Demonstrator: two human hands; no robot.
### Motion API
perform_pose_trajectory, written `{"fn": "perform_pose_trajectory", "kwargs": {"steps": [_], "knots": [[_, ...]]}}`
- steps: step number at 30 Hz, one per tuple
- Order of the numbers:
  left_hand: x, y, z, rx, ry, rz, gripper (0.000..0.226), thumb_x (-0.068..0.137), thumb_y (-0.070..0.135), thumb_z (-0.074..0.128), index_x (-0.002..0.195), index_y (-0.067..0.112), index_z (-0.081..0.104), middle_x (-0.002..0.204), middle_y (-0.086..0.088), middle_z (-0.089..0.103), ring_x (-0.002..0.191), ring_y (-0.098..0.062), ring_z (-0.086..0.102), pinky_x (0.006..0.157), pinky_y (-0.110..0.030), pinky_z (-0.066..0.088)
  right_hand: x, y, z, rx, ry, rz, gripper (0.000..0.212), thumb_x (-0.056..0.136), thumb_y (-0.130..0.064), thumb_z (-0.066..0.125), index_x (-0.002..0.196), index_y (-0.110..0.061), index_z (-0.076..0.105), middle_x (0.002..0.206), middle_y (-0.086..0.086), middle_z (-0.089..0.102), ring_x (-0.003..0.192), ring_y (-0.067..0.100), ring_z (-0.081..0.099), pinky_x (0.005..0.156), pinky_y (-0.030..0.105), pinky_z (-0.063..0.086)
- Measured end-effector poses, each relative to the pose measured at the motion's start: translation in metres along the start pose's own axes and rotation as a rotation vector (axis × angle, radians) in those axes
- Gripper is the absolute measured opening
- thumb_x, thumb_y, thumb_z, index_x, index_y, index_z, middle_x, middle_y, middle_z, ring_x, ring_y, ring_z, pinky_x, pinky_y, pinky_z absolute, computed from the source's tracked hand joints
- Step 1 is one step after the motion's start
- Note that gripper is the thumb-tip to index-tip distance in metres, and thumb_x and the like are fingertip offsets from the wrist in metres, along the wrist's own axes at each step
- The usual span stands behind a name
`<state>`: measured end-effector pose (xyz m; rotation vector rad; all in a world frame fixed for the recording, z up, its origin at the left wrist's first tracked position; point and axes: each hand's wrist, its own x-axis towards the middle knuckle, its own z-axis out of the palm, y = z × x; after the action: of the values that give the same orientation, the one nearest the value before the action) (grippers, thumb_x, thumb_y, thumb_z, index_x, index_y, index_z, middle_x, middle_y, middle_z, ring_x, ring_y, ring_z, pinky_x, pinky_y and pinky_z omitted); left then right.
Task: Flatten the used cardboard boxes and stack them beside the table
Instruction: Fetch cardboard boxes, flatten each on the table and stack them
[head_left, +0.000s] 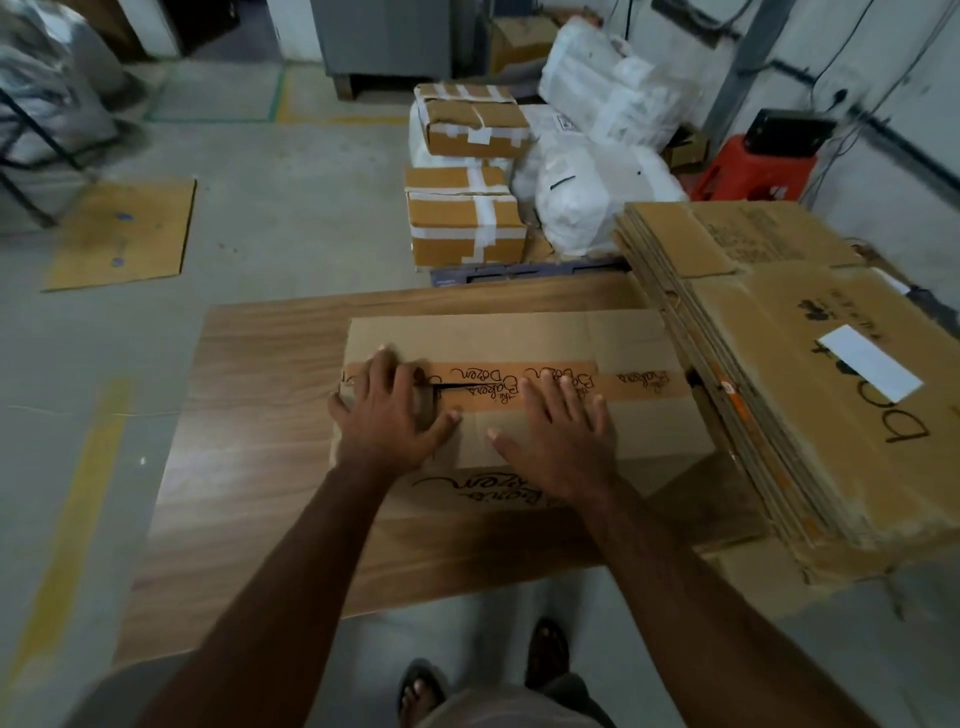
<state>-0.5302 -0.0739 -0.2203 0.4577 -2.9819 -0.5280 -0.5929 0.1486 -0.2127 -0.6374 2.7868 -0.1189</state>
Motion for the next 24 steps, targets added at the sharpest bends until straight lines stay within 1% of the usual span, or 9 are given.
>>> {"fn": "perform_pose_trajectory", "kwargs": {"steps": [5, 7, 9, 11, 13, 15, 18, 21, 24], "knots": [[-0.002, 0.011, 0.002, -0.006, 0.019, -0.044, 0.087, 0.08, 0.085, 0.042, 0.143, 0.025, 0.036, 0.166, -0.006, 0.016, 0.151, -0.031, 0.019, 0.111, -0.074, 0.022, -0.004, 0.006, 0.004, -0.022, 0.097, -0.045, 0.083, 0.097, -0.078, 0.013, 0.164, -0.03, -0.001, 0.17, -0.003, -0.012, 0.157, 0.021, -0.011, 0.122, 0.061, -0.005], [-0.005, 0.021, 0.007, 0.027, 0.02, -0.073, 0.085, 0.083, 0.084, 0.044, 0.144, 0.025, 0.035, 0.167, -0.006, 0.013, 0.152, -0.03, 0.016, 0.113, -0.072, 0.02, -0.004, 0.013, 0.008, -0.047, 0.212, -0.206, 0.071, 0.103, -0.066, 0.015, 0.163, -0.028, 0.014, 0.171, -0.001, 0.006, 0.158, 0.021, 0.005, 0.123, 0.064, 0.009], [-0.006, 0.03, 0.011, 0.068, 0.025, -0.11, 0.087, 0.083, 0.085, 0.042, 0.146, 0.027, 0.032, 0.168, -0.006, 0.009, 0.154, -0.029, 0.013, 0.116, -0.07, 0.018, -0.001, 0.019, 0.012, -0.004, 0.302, -0.381, 0.061, 0.107, -0.052, 0.023, 0.156, -0.02, 0.038, 0.162, 0.007, 0.037, 0.152, 0.025, 0.031, 0.118, 0.061, 0.03], [-0.005, 0.034, 0.013, 0.066, 0.046, -0.169, 0.096, 0.079, 0.088, 0.044, 0.149, 0.025, 0.027, 0.168, -0.009, 0.006, 0.154, -0.032, 0.011, 0.119, -0.066, 0.018, 0.004, 0.023, 0.016, 0.039, 0.331, -0.449, 0.055, 0.106, -0.044, 0.031, 0.148, -0.015, 0.051, 0.149, 0.011, 0.054, 0.14, 0.028, 0.048, 0.114, 0.054, 0.039], [-0.005, 0.035, 0.015, 0.049, 0.059, -0.253, 0.112, 0.074, 0.09, 0.05, 0.154, 0.017, 0.019, 0.168, -0.015, 0.003, 0.154, -0.038, 0.008, 0.121, -0.062, 0.019, 0.007, 0.023, 0.015, 0.03, 0.318, -0.457, 0.051, 0.104, -0.042, 0.035, 0.141, -0.014, 0.057, 0.139, 0.01, 0.062, 0.127, 0.026, 0.057, 0.11, 0.048, 0.043], [-0.007, 0.037, 0.016, 0.034, 0.076, -0.315, 0.121, 0.072, 0.09, 0.054, 0.155, 0.011, 0.016, 0.168, -0.019, 0.002, 0.154, -0.041, 0.007, 0.122, -0.059, 0.02, 0.013, 0.023, 0.008, -0.013, 0.312, -0.487, 0.048, 0.101, -0.043, 0.037, 0.13, -0.015, 0.062, 0.124, 0.006, 0.067, 0.11, 0.023, 0.061, 0.098, 0.042, 0.048], [-0.009, 0.042, 0.017, 0.017, 0.126, -0.362, 0.118, 0.073, 0.087, 0.058, 0.152, 0.008, 0.021, 0.168, -0.022, 0.004, 0.153, -0.042, 0.012, 0.122, -0.057, 0.022, 0.03, 0.024, -0.008, -0.041, 0.35, -0.574, 0.036, 0.098, -0.044, 0.048, 0.113, -0.015, 0.063, 0.104, 0.005, 0.067, 0.088, 0.022, 0.061, 0.076, 0.037, 0.053], [-0.01, 0.044, 0.018, 0.015, 0.176, -0.371, 0.112, 0.075, 0.085, 0.058, 0.149, 0.007, 0.027, 0.167, -0.022, 0.009, 0.152, -0.041, 0.016, 0.122, -0.054, 0.024, 0.052, 0.022, -0.021, -0.04, 0.362, -0.586, 0.044, 0.098, -0.048, 0.057, 0.126, -0.015, 0.05, 0.114, 0.007, 0.06, 0.09, 0.022, 0.061, 0.071, 0.038, 0.057], [-0.01, 0.043, 0.02, -0.006, 0.223, -0.371, 0.107, 0.074, 0.083, 0.062, 0.145, 0.009, 0.03, 0.165, -0.022, 0.014, 0.151, -0.039, 0.02, 0.121, -0.053, 0.026, 0.081, 0.019, -0.018, -0.167, 0.468, -0.562, 0.056, 0.092, -0.057, 0.061, 0.129, -0.015, 0.052, 0.121, 0.007, 0.057, 0.102, 0.026, 0.058, 0.082, 0.043, 0.053]]}}
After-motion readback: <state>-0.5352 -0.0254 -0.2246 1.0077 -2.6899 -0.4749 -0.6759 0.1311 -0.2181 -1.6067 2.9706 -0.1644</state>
